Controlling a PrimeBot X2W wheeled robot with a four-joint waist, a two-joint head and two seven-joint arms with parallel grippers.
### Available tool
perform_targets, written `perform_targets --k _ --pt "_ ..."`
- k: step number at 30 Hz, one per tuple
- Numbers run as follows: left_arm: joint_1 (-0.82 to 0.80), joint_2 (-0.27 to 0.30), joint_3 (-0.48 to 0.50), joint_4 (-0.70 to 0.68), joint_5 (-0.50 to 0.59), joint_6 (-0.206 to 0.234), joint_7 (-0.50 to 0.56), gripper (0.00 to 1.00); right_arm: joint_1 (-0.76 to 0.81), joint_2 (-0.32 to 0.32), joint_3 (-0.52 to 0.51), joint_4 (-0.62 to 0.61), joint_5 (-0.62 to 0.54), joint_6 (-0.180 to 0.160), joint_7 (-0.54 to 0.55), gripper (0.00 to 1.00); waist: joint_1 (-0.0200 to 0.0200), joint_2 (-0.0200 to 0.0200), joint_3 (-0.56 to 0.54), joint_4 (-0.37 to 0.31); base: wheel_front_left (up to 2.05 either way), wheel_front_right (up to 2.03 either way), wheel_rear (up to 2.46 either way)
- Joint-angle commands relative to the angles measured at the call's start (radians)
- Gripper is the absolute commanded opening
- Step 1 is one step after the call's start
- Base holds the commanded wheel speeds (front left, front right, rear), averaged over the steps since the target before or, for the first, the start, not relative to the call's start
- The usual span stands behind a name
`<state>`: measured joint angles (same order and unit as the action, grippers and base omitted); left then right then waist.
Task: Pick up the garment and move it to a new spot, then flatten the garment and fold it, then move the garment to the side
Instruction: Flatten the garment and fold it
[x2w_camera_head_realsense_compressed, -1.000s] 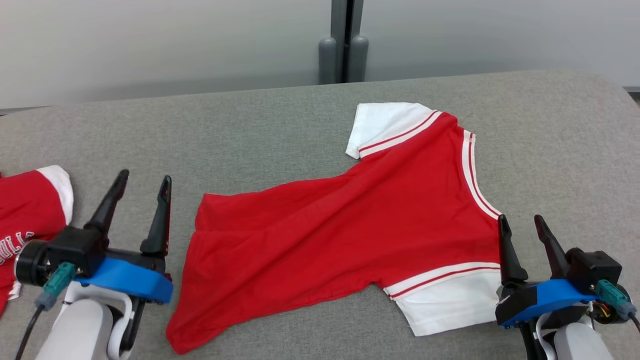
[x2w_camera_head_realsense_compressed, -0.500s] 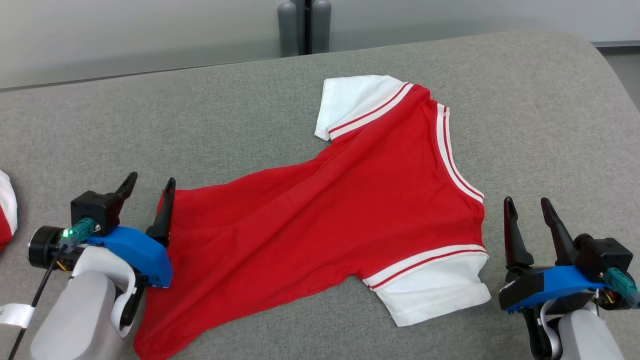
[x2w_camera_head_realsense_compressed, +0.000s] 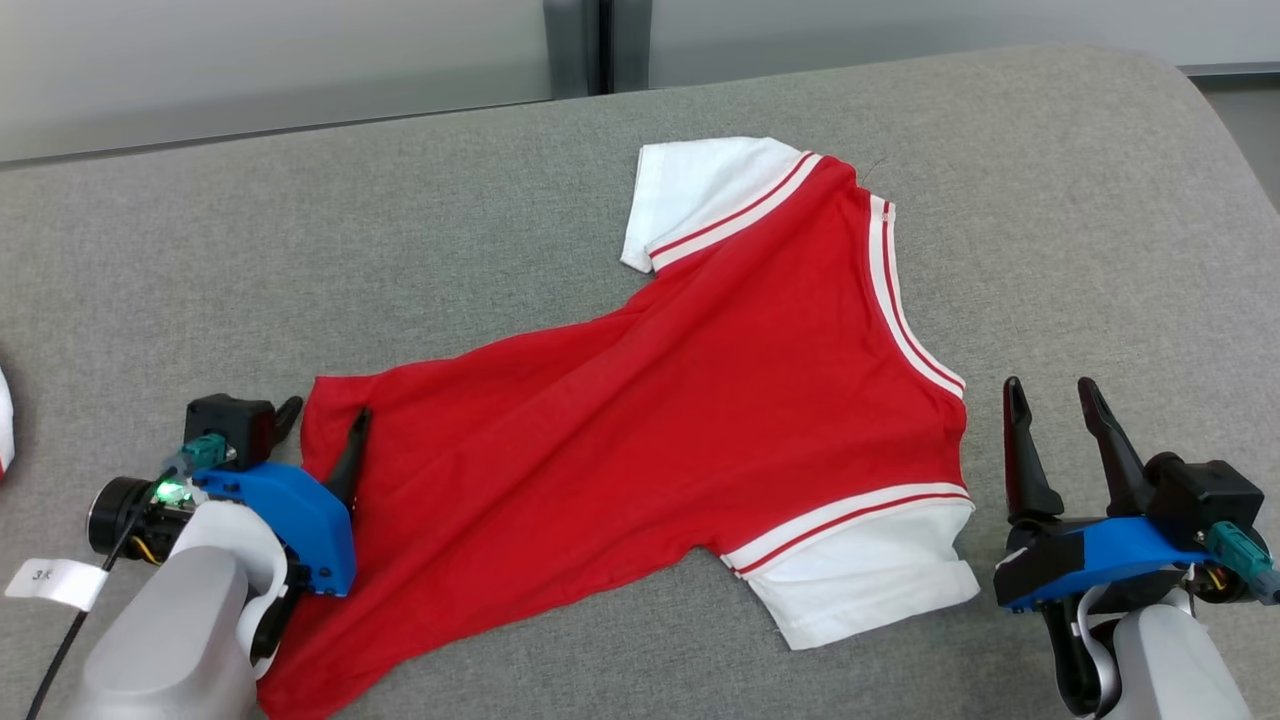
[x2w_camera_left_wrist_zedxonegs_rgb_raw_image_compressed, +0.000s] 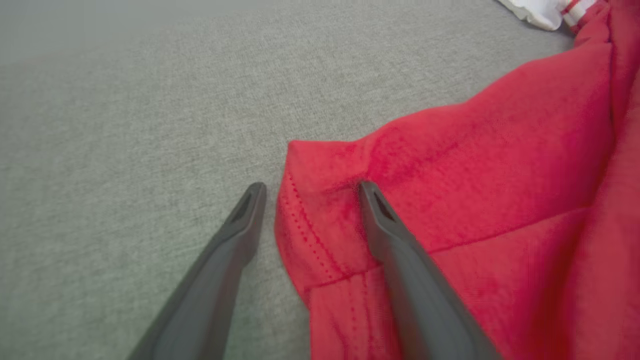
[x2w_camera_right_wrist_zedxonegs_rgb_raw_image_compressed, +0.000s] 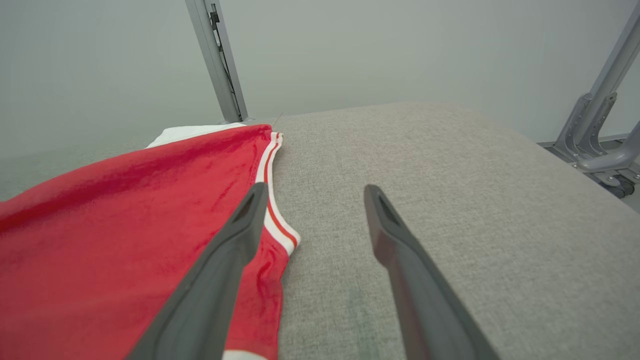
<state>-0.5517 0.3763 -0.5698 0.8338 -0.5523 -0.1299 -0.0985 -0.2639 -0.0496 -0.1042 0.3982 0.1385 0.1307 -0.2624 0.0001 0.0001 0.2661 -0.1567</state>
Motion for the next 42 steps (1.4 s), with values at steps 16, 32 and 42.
perform_targets --k 16,32,42 --pt "-0.164 0.025 -0.202 0.036 -0.151 -0.001 -0.115 0.0 0.01 -0.002 -0.014 0.008 -0.022 0.0 -0.004 1.0 -0.0001 -0.0001 -0.04 0.026 0.0 0.0 0.0" --pt "-0.258 0.179 -0.216 -0.187 -0.141 0.011 -0.146 0.0 0.037 -0.002 0.001 0.025 -0.002 0.0 -0.004 1.0 -0.0001 -0.0001 -0.109 0.033 0.0 0.0 0.0" --pt "-0.333 0.239 -0.205 -0.202 -0.125 0.026 -0.102 0.0 0.019 -0.002 0.019 0.016 0.023 0.0 -0.003 1.0 -0.0001 -0.0001 -0.07 -0.023 0.0 0.0 0.0"
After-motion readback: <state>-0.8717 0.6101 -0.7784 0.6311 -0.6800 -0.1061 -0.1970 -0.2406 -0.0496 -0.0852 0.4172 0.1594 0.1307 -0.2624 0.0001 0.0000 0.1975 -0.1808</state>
